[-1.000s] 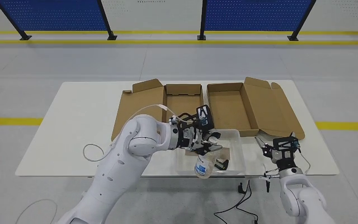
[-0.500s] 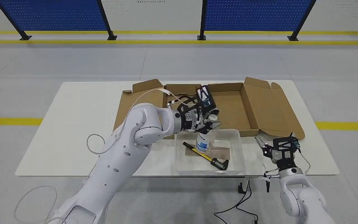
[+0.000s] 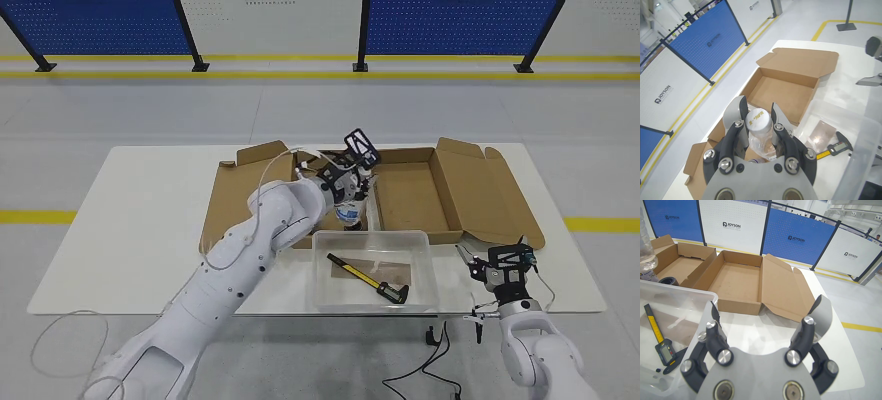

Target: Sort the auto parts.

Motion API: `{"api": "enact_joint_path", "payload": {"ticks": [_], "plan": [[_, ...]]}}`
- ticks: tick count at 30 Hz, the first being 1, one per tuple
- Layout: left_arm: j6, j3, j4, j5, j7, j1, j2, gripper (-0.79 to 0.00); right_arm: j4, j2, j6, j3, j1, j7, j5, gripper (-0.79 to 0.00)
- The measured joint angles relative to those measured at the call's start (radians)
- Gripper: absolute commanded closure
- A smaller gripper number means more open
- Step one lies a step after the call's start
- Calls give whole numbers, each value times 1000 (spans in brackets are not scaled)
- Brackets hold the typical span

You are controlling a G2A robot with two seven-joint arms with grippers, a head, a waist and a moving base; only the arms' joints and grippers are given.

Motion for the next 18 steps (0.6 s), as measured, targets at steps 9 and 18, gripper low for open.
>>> {"api": "enact_joint_path", "payload": {"ticks": [9,18], "plan": [[201,1,24,142,179,74,-6,0,0,0,0,0,0,0,0,-785],[245,9,96,169,269,91,-21,0,0,0,0,0,0,0,0,-785]]}}
